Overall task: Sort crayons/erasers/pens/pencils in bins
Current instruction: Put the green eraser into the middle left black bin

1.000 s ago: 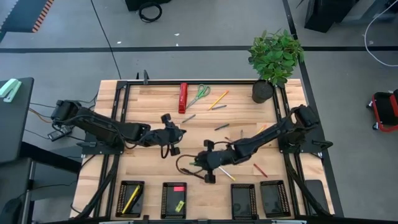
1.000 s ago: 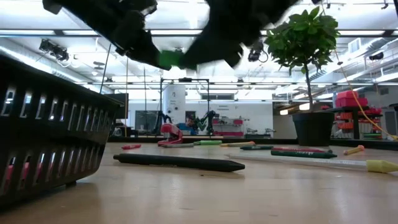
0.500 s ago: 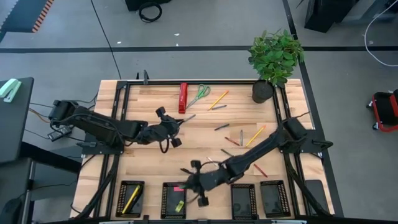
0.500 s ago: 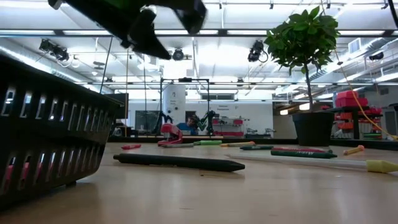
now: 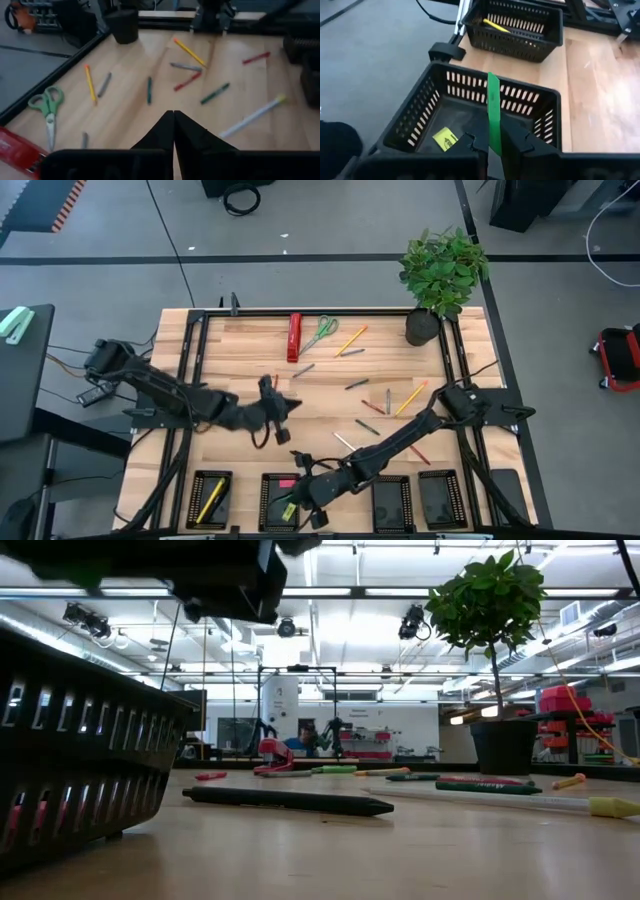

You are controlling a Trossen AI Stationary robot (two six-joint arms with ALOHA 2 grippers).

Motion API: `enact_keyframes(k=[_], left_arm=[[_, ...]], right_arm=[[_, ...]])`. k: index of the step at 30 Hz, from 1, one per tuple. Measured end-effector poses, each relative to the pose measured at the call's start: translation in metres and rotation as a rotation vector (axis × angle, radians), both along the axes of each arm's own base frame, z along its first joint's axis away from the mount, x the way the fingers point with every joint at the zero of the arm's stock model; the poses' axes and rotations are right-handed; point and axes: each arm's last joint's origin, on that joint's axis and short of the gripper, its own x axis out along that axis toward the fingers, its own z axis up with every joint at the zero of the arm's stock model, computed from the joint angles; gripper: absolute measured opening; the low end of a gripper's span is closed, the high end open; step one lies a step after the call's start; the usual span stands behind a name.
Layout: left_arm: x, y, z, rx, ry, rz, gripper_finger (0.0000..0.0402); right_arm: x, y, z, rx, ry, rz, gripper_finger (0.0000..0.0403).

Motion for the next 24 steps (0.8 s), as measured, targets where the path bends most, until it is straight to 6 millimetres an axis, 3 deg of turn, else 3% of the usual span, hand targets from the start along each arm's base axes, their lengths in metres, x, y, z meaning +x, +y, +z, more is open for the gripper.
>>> enact_keyframes(k=[5,12,24], left_arm=[[-0.009,-0.034,-0.017,0.081,-0.002,0.058,0.0009],[-0.033,-0.068,-0.01,0.12,-0.095,0.066,0.0021],[-0.047,-0.086,-0.007,0.104,-0.148,0.04,0.0012]], right_arm=[[0.0,0.003,-0.007,0.007,0.015,0.019,0.003],[0.001,0.008,-0.009,0.06,-0.009,0.005,0.0031],[0.005,-0.002,-0.01,0.051,0.004,-0.02,0.0033]])
